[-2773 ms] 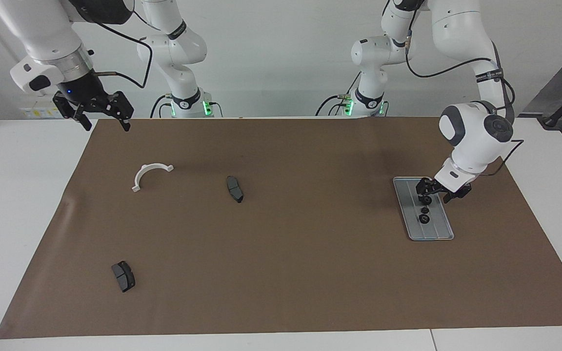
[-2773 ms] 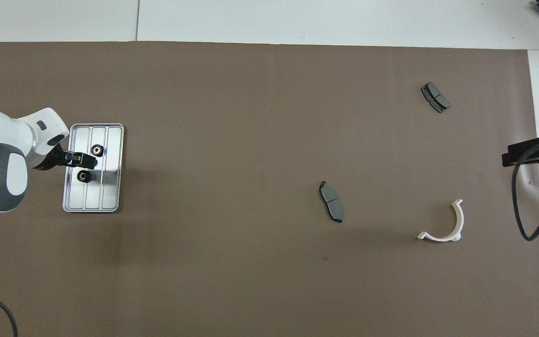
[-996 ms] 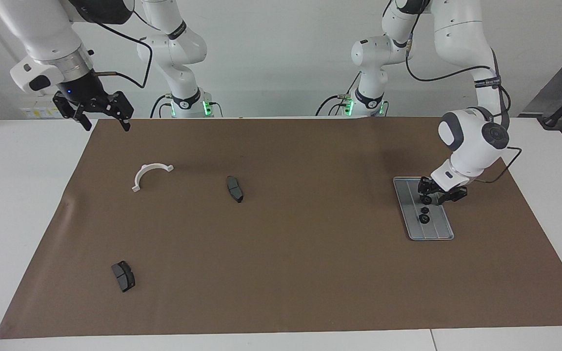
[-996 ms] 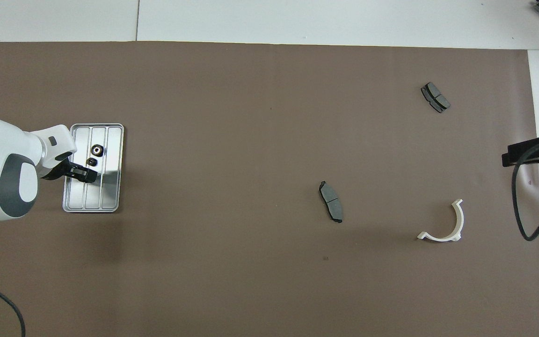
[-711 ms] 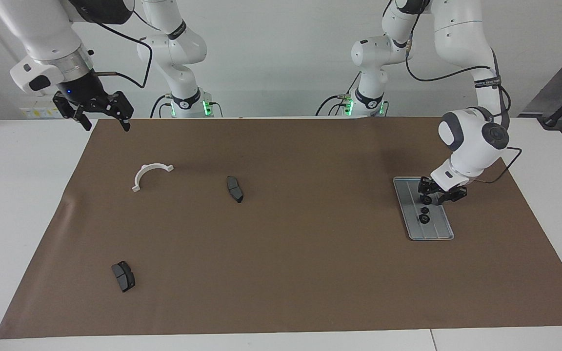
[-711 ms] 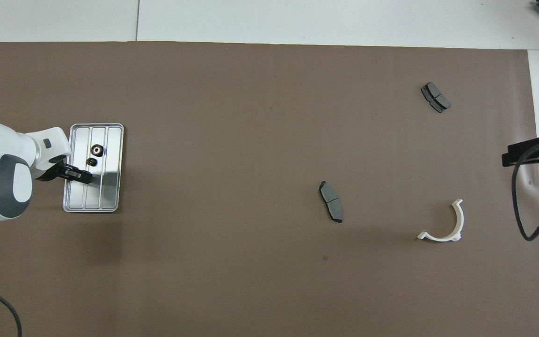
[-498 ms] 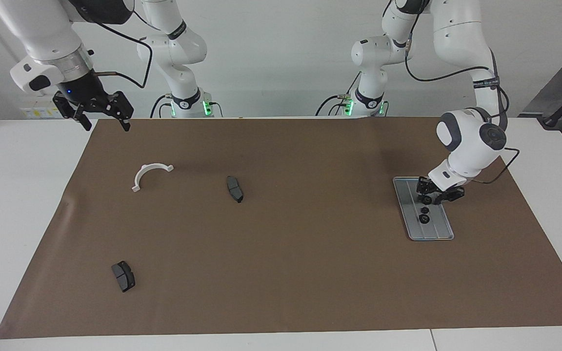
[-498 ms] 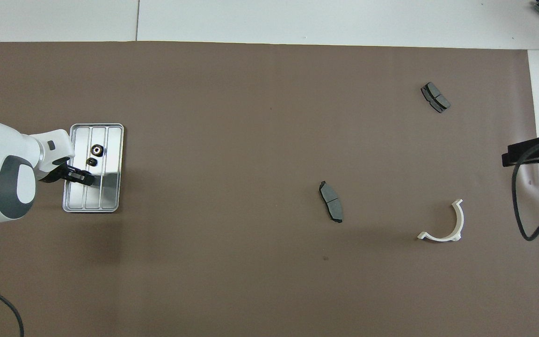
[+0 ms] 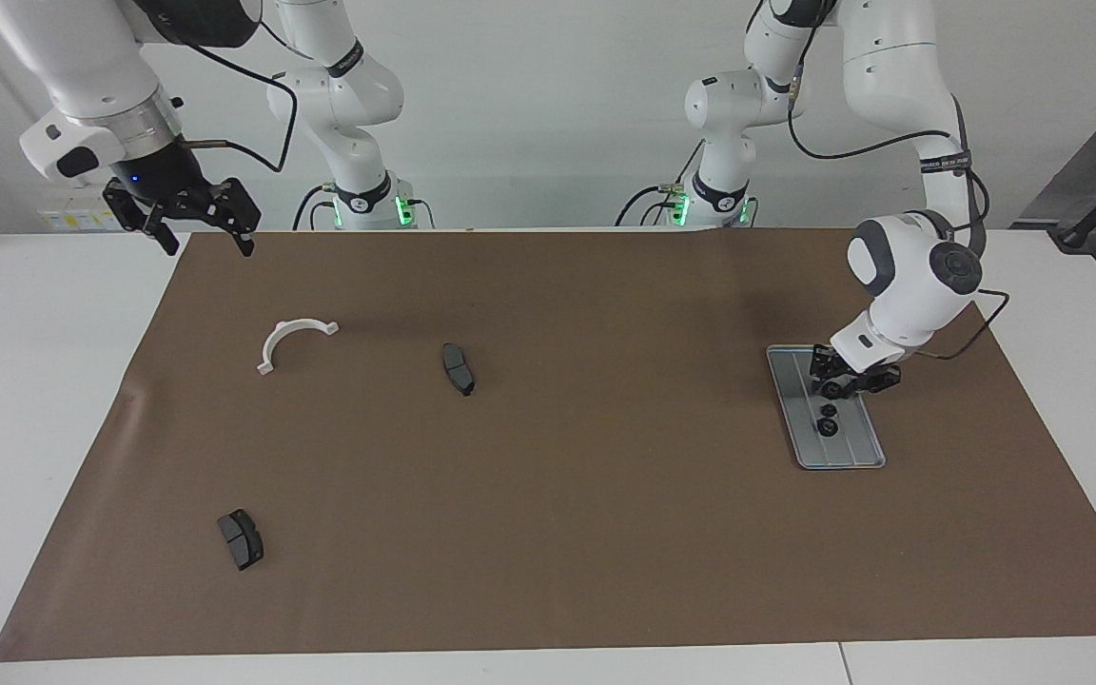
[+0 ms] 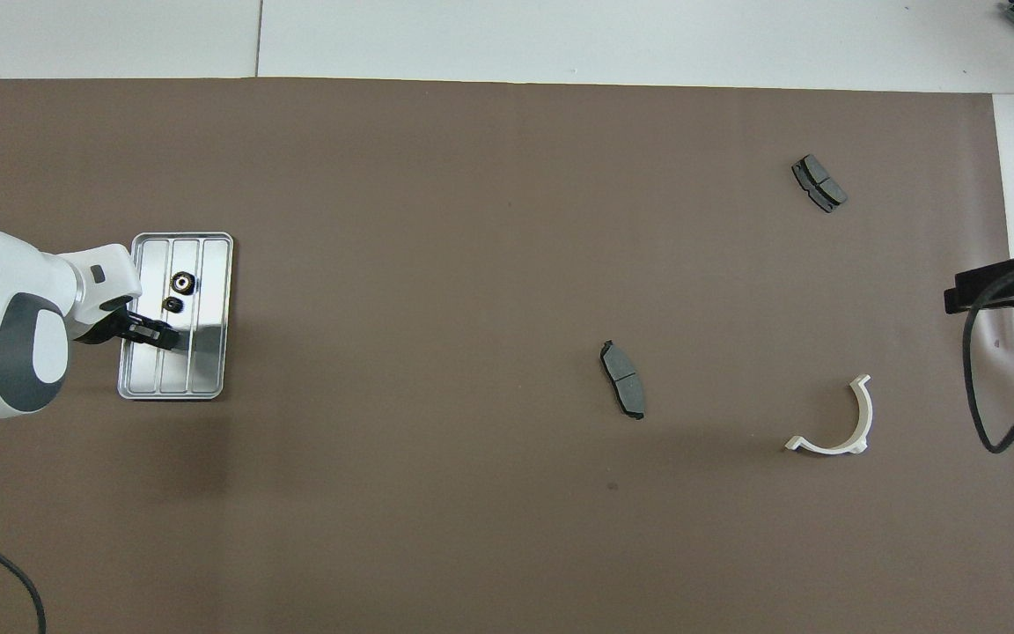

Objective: Place bearing gear from tray to pile
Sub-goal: 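Close the left gripper on the black gear and lift it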

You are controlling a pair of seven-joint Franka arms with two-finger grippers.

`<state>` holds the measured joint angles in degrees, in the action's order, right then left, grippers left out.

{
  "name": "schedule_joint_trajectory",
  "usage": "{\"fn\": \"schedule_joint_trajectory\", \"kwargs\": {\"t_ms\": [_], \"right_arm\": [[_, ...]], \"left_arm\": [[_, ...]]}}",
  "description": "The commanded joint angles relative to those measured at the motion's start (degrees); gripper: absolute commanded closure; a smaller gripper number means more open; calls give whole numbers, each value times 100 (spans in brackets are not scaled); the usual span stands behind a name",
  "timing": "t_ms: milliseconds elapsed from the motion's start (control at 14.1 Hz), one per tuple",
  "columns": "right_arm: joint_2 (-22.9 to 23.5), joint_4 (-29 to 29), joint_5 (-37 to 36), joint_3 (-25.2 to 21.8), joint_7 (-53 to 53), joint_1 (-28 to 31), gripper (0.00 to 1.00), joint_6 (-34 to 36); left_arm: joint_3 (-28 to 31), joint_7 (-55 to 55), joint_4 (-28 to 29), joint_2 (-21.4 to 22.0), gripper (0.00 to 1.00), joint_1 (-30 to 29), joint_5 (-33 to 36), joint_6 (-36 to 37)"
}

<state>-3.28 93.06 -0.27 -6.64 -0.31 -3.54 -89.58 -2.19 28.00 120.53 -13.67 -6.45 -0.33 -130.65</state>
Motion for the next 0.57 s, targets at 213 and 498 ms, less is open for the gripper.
{"fn": "schedule_joint_trajectory", "kwargs": {"t_ms": [213, 498], "right_arm": [[-76, 90, 150, 5, 66, 11, 0, -33], [-76, 90, 150, 5, 66, 19, 0, -33]], "left_arm": [[26, 135, 173, 127, 77, 30, 103, 48], [26, 135, 156, 127, 99, 30, 103, 83]]}}
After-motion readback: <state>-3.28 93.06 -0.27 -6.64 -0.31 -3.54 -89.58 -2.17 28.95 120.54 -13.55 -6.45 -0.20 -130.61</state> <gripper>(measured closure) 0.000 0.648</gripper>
